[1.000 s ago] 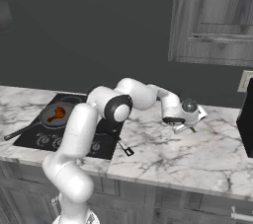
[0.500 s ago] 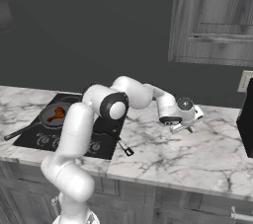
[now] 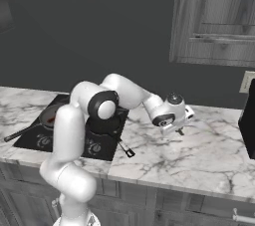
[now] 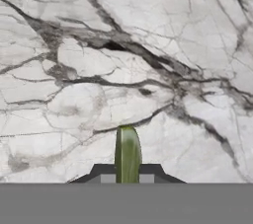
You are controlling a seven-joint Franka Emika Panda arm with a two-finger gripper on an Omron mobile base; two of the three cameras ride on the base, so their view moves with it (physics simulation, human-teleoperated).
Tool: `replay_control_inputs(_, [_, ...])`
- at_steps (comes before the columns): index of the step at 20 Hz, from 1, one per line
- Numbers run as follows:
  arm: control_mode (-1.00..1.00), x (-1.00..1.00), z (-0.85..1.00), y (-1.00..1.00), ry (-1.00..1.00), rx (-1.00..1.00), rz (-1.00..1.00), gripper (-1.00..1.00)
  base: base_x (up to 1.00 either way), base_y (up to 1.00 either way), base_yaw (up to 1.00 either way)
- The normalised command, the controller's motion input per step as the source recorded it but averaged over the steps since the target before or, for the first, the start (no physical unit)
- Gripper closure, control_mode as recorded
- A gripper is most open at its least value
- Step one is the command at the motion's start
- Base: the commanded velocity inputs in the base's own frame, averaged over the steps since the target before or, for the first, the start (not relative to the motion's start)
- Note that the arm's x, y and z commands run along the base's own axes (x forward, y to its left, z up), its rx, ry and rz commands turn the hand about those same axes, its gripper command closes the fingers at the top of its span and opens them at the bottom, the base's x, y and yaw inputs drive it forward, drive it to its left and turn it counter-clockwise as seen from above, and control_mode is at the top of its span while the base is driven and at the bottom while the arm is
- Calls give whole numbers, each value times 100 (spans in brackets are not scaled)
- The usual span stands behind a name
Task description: Place both pans onto different burners. Then place the lemon wedge and the chicken drumstick on different pans.
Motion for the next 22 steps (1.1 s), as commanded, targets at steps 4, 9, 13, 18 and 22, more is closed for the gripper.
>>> replay_control_inputs(4, [-100, -10, 31, 41, 18, 0, 0, 100, 0, 0, 0])
replay_control_inputs(9, [-100, -3, 39, 37, 13, 0, -1, 100, 0, 0, 0])
replay_control_inputs(13, [-100, 0, 37, 27, 9, 2, -1, 100, 0, 0, 0])
replay_control_inputs(18, [-100, 0, 33, 30, 7, 5, 0, 100, 0, 0, 0])
replay_control_inputs(22, [-100, -1, 24, 35, 3, 9, -1, 100, 0, 0, 0])
